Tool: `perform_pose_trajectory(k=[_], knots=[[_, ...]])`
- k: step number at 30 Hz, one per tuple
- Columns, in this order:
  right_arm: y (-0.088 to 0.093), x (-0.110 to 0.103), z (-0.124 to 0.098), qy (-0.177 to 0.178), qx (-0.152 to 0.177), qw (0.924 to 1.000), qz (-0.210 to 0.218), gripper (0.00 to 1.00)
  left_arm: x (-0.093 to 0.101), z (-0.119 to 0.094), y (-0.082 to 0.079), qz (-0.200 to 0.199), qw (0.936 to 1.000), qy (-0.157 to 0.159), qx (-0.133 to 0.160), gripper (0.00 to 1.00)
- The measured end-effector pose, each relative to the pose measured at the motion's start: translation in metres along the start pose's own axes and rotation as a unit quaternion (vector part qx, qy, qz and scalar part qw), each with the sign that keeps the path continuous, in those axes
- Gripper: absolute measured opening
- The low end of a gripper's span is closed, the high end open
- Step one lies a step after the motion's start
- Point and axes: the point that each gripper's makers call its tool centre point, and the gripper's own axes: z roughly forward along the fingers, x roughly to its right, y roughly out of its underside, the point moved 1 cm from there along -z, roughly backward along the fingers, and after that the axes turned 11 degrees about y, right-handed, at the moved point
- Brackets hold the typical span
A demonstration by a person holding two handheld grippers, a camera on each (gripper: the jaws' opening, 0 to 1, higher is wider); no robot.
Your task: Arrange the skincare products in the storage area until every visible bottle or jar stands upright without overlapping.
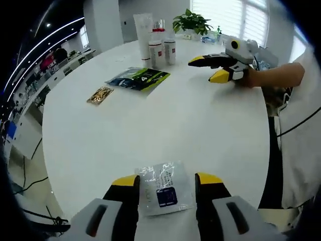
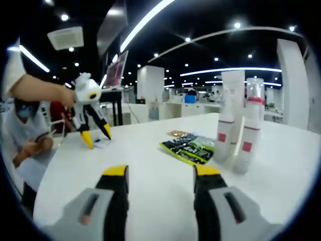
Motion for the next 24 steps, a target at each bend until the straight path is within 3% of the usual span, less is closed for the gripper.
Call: perform_pose_trajectory(k=[4, 7, 14, 16, 18, 20, 21, 24], knots=[[0.001, -0.001, 0.000, -0.001, -0.001, 1.0000, -0.003, 0.49, -0.005, -0.002, 0.001, 0.004, 0.9999, -0.013, 0.004, 0.52], [0.001, -0.001, 0.000, -0.002, -0.001, 1.0000, -0.005, 0.49, -0.004, -0.002, 0.004, -0.015, 0.9999, -0.004, 0.006, 0.51], [0.000, -0.001, 0.000, -0.002, 0.000, 1.0000, -0.004, 0.49, -0.012, -0.007, 0.004, -0.005, 0.9995, -0.031, -0.008, 0.53], [0.001, -0.001, 0.000, -0.002, 0.000, 1.0000, -0.004, 0.49, -0.016, -0.009, 0.003, -0.014, 0.9992, -0.038, -0.002, 0.54], [0.001, -0.001, 0.000, -0.002, 0.000, 1.0000, -0.005, 0.49, -0.020, -0.011, 0.006, -0.056, 0.9974, -0.045, 0.005, 0.55], [0.000, -0.002, 0.000, -0.004, 0.001, 1.0000, -0.002, 0.49, -0.017, -0.009, 0.015, -0.082, 0.9961, -0.029, -0.013, 0.54], [0.000, -0.001, 0.000, -0.003, 0.002, 1.0000, -0.001, 0.49, -0.021, -0.009, 0.007, -0.083, 0.9957, -0.037, 0.012, 0.52], [0.000, -0.001, 0.000, -0.002, 0.003, 1.0000, 0.000, 0.49, -0.017, -0.010, 0.008, -0.075, 0.9966, -0.036, -0.001, 0.45]])
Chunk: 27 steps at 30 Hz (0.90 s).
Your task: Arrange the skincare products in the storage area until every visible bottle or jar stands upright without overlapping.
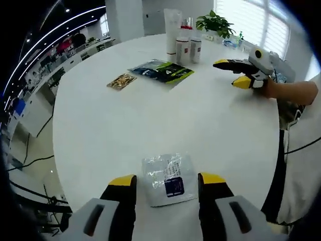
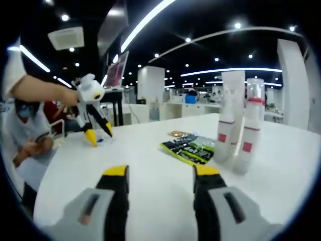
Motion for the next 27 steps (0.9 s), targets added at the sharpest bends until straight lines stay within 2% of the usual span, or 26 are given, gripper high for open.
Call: perform_pose_trajectory(k=[1, 9, 12, 18, 21, 27], knots=[[0.000, 0.000, 0.000, 0.000, 0.000, 1.0000, 0.000, 0.49, 0.002, 0.000, -0.001, 0.005, 1.0000, 0.003, -0.003, 0.42], [0.001, 0.000, 0.000, 0.001, -0.001, 1.0000, -0.002, 0.49, 0.005, 0.006, -0.010, 0.018, 0.9997, 0.015, 0.002, 0.42], [0.001, 0.001, 0.000, 0.002, -0.001, 1.0000, -0.003, 0.49, 0.009, 0.009, -0.020, 0.029, 0.9994, 0.019, 0.009, 0.42], [0.001, 0.001, 0.000, 0.003, -0.002, 1.0000, -0.004, 0.49, 0.004, 0.016, -0.040, 0.076, 0.9969, 0.016, 0.000, 0.41], [0.001, 0.001, 0.000, 0.003, -0.002, 1.0000, -0.004, 0.49, 0.002, 0.020, -0.046, 0.098, 0.9949, 0.019, -0.013, 0.41], [0.000, 0.001, 0.000, 0.004, 0.000, 1.0000, -0.003, 0.49, -0.014, 0.021, -0.076, 0.155, 0.9871, 0.016, -0.038, 0.41]])
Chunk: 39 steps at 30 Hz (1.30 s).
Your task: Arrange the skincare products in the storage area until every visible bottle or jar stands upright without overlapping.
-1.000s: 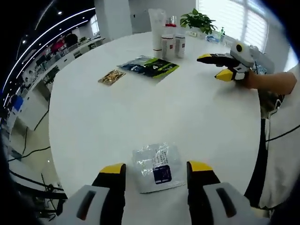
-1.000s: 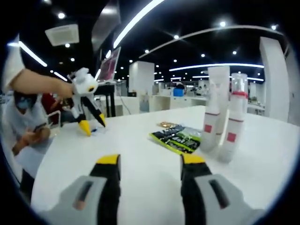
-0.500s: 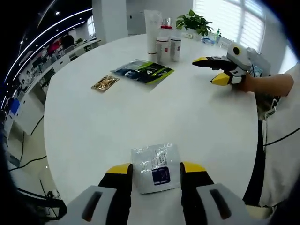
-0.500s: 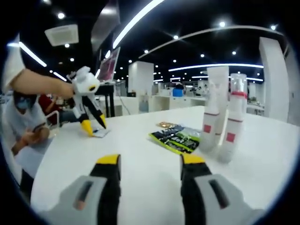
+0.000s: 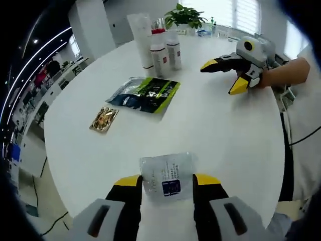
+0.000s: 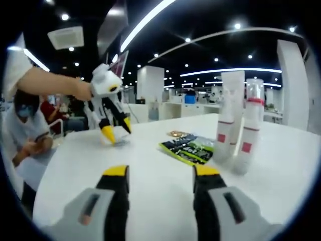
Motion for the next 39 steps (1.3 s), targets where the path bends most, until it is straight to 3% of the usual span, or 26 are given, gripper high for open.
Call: perform_pose_trajectory(k=[9, 14, 21, 26, 30, 39], knots=[[-0.001, 0.002, -0.001, 0.002, 0.003, 1.0000, 0.004, 0.49, -0.030, 0.003, -0.031, 0.050, 0.9983, 0.007, -0.028, 0.41], [-0.002, 0.003, -0.001, 0.003, 0.005, 1.0000, 0.005, 0.49, -0.045, 0.009, -0.035, 0.078, 0.9946, 0.007, -0.068, 0.41], [-0.003, 0.004, -0.002, 0.005, 0.009, 0.9999, 0.009, 0.49, -0.058, 0.019, -0.041, 0.094, 0.9915, 0.008, -0.090, 0.41], [-0.003, 0.004, -0.002, 0.003, 0.008, 0.9999, 0.009, 0.49, -0.064, 0.026, -0.043, 0.131, 0.9823, 0.018, -0.133, 0.41], [-0.003, 0.004, -0.002, 0.004, 0.010, 0.9999, 0.010, 0.49, -0.066, 0.032, -0.052, 0.142, 0.9790, 0.028, -0.144, 0.41], [-0.004, 0.005, -0.002, 0.004, 0.011, 0.9999, 0.011, 0.48, -0.069, 0.044, -0.062, 0.176, 0.9645, 0.047, -0.191, 0.41]])
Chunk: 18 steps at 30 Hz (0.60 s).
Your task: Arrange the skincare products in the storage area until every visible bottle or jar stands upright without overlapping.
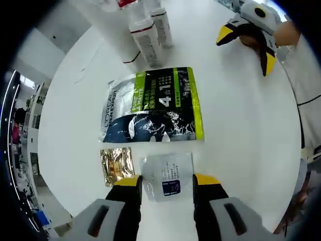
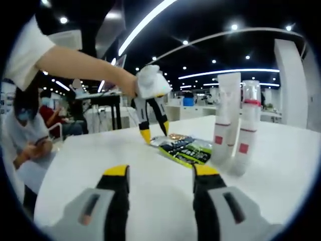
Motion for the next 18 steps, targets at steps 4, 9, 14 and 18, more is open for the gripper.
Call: perform_pose_trajectory(k=[4, 9, 14, 18], knots=[[0.0004, -0.0005, 0.0000, -0.001, -0.001, 1.0000, -0.001, 0.48, 0.0004, 0.0027, -0.0025, 0.009, 0.9998, 0.011, -0.010, 0.41], [-0.0003, -0.0008, -0.0008, -0.003, 0.001, 1.0000, 0.001, 0.47, -0.0003, 0.0024, -0.0024, 0.011, 0.9995, 0.023, -0.020, 0.42], [-0.0004, -0.0012, -0.0009, -0.004, 0.001, 1.0000, 0.000, 0.47, -0.0011, 0.0020, -0.0024, 0.016, 0.9994, 0.020, -0.024, 0.44], [0.0002, -0.0019, -0.0006, -0.005, 0.000, 1.0000, -0.003, 0.47, -0.0034, -0.0001, -0.0020, 0.011, 0.9997, -0.003, -0.020, 0.48]])
